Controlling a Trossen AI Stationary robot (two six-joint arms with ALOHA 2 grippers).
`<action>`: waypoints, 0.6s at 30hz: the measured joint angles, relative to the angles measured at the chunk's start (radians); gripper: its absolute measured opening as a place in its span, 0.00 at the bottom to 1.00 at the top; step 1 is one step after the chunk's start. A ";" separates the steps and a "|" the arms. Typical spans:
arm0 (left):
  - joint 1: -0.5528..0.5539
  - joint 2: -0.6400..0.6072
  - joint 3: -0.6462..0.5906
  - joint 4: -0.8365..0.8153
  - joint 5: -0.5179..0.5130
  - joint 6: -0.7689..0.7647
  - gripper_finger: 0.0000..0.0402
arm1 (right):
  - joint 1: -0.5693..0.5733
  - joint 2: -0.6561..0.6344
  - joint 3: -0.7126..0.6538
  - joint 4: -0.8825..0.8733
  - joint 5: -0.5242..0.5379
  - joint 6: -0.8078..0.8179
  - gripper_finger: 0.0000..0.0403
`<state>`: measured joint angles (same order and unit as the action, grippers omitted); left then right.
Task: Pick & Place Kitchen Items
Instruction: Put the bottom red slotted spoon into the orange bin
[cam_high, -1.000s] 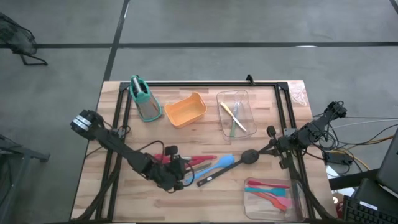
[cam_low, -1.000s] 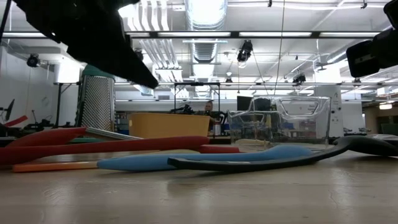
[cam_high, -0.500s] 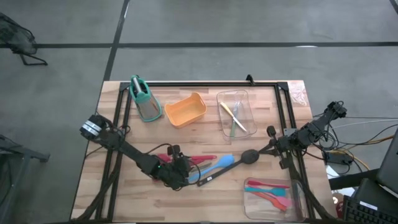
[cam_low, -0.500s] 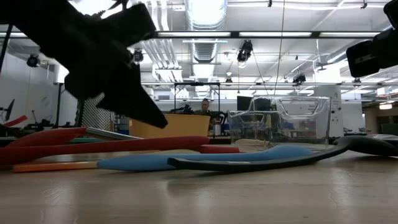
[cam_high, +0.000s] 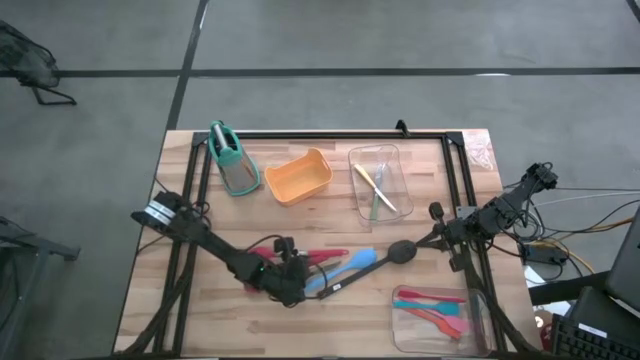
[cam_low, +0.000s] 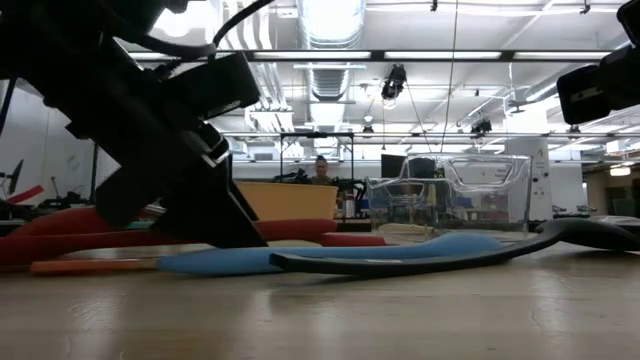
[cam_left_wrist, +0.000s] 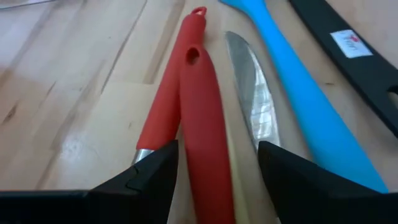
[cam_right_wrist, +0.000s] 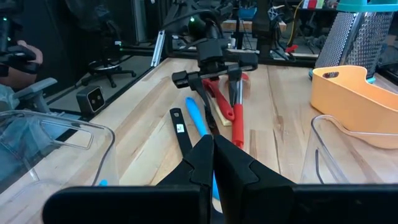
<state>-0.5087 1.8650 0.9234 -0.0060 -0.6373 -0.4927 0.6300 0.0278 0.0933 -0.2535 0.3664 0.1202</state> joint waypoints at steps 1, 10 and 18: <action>0.004 0.001 0.000 0.002 0.000 0.000 0.57 | 0.000 0.000 0.000 0.000 0.000 0.000 0.02; 0.009 -0.002 0.000 -0.006 0.019 -0.007 0.57 | 0.000 0.001 0.000 0.000 0.000 0.000 0.02; 0.009 -0.002 0.000 -0.003 0.023 -0.007 0.52 | 0.000 0.001 0.000 0.000 0.000 0.000 0.02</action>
<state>-0.4992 1.8633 0.9234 -0.0090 -0.6146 -0.4999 0.6300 0.0284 0.0933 -0.2535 0.3664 0.1204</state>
